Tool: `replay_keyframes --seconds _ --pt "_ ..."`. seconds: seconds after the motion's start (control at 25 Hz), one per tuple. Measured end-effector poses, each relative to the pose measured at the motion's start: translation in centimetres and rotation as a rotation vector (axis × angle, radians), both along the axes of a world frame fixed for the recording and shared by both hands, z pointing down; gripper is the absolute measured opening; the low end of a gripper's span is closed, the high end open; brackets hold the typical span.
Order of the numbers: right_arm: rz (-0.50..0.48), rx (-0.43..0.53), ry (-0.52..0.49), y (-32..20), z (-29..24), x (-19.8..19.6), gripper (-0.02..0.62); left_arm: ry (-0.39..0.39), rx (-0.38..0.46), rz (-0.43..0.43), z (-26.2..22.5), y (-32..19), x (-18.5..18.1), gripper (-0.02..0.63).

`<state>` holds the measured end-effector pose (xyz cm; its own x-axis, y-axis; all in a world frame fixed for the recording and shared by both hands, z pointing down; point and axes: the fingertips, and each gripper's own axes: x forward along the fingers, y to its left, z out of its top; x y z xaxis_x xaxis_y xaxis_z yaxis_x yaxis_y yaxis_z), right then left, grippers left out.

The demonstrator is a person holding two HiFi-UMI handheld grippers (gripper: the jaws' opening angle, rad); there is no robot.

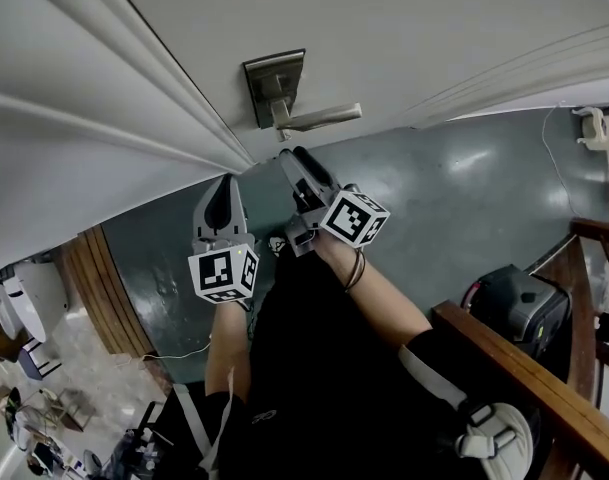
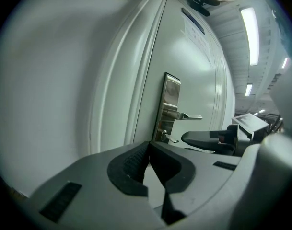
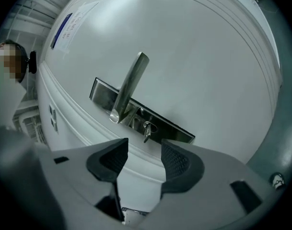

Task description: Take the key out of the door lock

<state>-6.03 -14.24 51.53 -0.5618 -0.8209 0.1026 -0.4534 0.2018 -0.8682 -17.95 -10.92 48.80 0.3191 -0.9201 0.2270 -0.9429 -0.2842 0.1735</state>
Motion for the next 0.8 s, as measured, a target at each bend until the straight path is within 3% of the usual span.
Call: replay_keyframes --seconds 0.52,0.8 --pt "-0.004 -0.047 -0.171 -3.0 -0.5 -1.3 0.216 -0.027 -0.023 -0.028 0.7 -1.0 -0.8 0.023" --pt "-0.005 -0.054 -0.203 -4.3 -0.6 -1.3 0.177 -0.027 -0.03 -0.042 0.8 -1.8 -0.9 0.023"
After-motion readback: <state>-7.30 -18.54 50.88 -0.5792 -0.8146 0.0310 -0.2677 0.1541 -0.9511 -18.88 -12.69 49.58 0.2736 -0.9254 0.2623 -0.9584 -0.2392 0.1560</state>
